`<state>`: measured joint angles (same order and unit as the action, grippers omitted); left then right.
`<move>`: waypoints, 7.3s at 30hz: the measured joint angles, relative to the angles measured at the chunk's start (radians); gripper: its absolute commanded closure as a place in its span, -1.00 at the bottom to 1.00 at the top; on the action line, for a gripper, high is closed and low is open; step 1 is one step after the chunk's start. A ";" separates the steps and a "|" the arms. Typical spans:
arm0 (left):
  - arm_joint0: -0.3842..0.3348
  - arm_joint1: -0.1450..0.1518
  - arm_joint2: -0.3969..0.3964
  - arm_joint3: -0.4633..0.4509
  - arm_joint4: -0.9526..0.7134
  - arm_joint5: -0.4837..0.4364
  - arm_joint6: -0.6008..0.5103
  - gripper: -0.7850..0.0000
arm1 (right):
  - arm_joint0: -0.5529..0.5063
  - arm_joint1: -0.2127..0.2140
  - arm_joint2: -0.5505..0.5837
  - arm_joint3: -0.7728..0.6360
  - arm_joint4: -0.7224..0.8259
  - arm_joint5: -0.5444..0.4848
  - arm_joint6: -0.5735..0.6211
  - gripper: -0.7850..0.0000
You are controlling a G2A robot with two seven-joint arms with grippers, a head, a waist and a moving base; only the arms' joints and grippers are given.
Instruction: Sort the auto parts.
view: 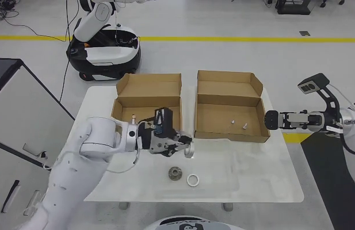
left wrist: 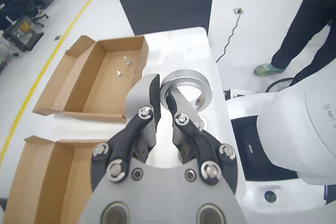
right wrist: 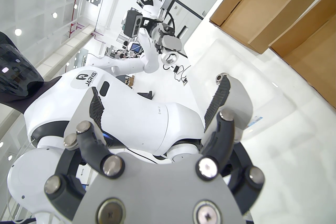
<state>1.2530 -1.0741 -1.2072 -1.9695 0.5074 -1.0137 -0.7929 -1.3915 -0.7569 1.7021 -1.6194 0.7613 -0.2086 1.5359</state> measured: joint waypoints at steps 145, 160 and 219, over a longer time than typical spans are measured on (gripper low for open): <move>0.001 0.139 -0.056 -0.063 0.310 0.003 1.409 1.00 | 0.000 0.000 0.000 0.000 0.000 0.000 0.000 -1.00; 0.043 0.120 -0.072 -0.084 0.201 0.001 1.401 1.00 | 0.000 0.000 0.000 0.000 0.000 0.000 0.000 -1.00; -0.669 -0.020 0.528 0.602 0.406 0.266 0.088 1.00 | 0.000 0.000 0.000 0.000 0.000 0.000 0.000 -1.00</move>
<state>0.5843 -1.0941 -0.6787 -1.3676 0.9130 -0.7475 -0.7052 -1.3915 -0.7569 1.7021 -1.6194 0.7613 -0.2086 1.5359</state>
